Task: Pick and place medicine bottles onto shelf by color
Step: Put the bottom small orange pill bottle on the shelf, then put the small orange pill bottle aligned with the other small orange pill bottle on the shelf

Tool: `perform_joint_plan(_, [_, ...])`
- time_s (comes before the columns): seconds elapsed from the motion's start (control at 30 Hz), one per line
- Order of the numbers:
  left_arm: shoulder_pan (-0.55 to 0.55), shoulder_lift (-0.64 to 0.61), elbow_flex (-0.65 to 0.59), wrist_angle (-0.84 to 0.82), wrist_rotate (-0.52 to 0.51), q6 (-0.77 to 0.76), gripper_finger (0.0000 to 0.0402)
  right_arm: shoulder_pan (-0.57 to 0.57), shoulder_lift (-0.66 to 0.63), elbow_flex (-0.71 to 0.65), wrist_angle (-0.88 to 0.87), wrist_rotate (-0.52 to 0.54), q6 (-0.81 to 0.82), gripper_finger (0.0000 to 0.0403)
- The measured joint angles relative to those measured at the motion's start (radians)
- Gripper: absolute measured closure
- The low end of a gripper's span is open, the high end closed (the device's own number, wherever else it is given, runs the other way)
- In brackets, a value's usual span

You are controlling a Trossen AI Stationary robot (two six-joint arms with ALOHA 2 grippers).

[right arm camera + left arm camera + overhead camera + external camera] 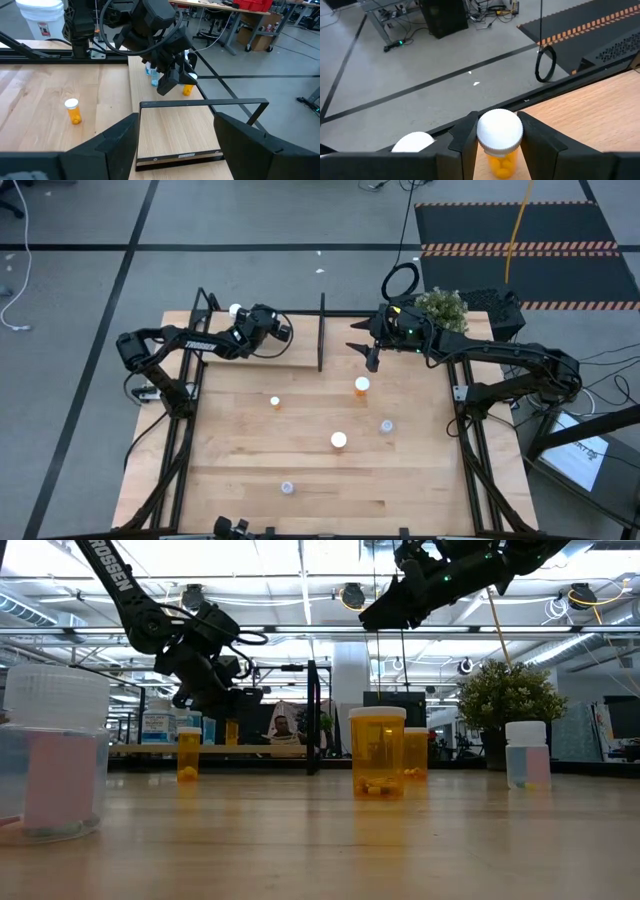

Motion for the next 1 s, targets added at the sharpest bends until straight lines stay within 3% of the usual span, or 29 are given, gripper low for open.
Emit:
perform_joint_plan(0.57, [0.000, -0.002, 0.000, -0.005, 0.015, 0.000, 0.0204, 0.000, 0.000, 0.000, 0.000, 0.000, 0.000, 0.0150])
perform_joint_plan(1.0, [-0.059, -0.192, 0.000, -0.021, 0.015, 0.116, 0.0170, 0.000, 0.000, 0.000, -0.001, -0.001, 0.000, 0.0150])
